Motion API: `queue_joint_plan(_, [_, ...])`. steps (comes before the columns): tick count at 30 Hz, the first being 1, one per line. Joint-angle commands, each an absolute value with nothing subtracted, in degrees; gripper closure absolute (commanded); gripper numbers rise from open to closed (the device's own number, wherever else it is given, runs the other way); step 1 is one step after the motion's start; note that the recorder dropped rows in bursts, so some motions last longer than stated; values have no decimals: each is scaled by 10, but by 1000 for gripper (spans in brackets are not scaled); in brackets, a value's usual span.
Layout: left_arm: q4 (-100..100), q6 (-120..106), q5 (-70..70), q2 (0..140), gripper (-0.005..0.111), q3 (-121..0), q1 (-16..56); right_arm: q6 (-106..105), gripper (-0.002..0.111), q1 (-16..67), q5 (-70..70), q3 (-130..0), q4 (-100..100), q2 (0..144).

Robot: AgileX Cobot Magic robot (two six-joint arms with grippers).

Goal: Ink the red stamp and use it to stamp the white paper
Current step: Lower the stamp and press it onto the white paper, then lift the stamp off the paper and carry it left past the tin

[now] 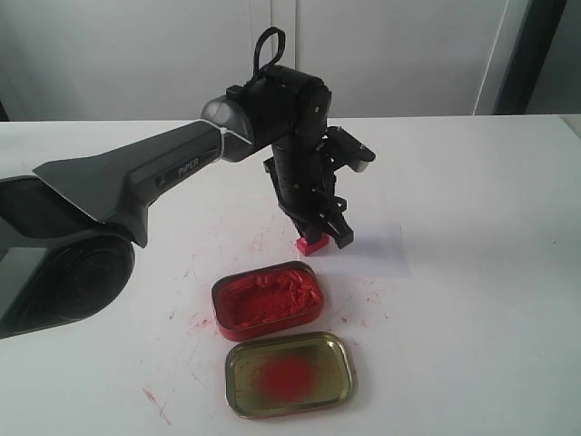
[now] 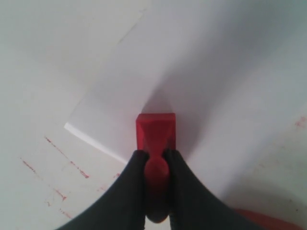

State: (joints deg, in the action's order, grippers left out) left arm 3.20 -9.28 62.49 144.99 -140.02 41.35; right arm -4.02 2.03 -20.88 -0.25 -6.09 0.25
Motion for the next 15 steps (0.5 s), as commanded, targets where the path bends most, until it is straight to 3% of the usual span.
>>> queue_joint_plan(1, [37,-89,608,1442,107,-1387,413,-39,108,22,-201,0,-60,0])
queue_joint_plan(15, [37,-89,614,1406,107,-1387,413,-39,108,22,-201,0,-60,0])
